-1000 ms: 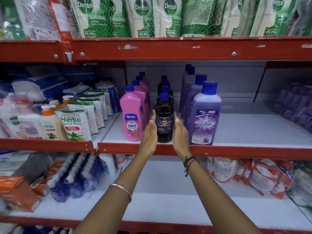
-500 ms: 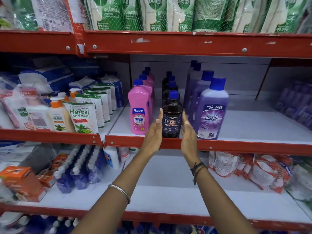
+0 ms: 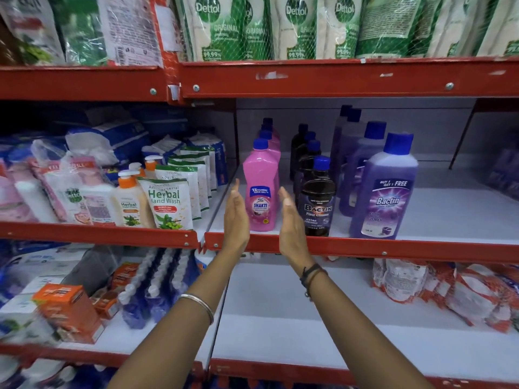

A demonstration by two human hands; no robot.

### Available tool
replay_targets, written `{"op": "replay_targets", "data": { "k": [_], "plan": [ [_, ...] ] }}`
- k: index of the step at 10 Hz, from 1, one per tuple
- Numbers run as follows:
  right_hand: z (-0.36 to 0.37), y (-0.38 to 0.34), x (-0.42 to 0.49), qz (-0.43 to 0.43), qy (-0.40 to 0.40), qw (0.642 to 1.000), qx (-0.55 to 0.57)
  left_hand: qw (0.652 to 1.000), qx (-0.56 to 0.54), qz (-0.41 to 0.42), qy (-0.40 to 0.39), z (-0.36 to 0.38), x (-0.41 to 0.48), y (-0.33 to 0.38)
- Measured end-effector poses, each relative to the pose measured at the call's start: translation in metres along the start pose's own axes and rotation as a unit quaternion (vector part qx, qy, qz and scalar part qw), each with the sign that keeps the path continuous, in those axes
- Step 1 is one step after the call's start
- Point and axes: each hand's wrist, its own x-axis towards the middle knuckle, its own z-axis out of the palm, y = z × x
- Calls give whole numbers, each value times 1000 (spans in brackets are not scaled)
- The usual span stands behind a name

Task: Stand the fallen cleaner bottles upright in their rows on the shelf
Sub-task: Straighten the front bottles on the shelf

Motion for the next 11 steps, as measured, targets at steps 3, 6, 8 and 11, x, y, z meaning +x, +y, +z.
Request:
{"op": "replay_targets", "data": {
  "k": [3, 6, 8, 11],
  "plan": [
    [17, 3, 24, 23, 41, 999, -21, 995, 45, 24, -83, -10, -3, -5],
    [9, 11, 15, 22, 37, 998, -48, 994, 68, 0, -91, -19, -18, -2],
    [11, 2, 1, 26, 39, 997, -56, 993, 86, 14, -80, -23, -26, -3],
    [-7, -51, -17, -3, 136, 988, -71, 979, 180, 91, -15, -19, -34, 27]
  ]
}}
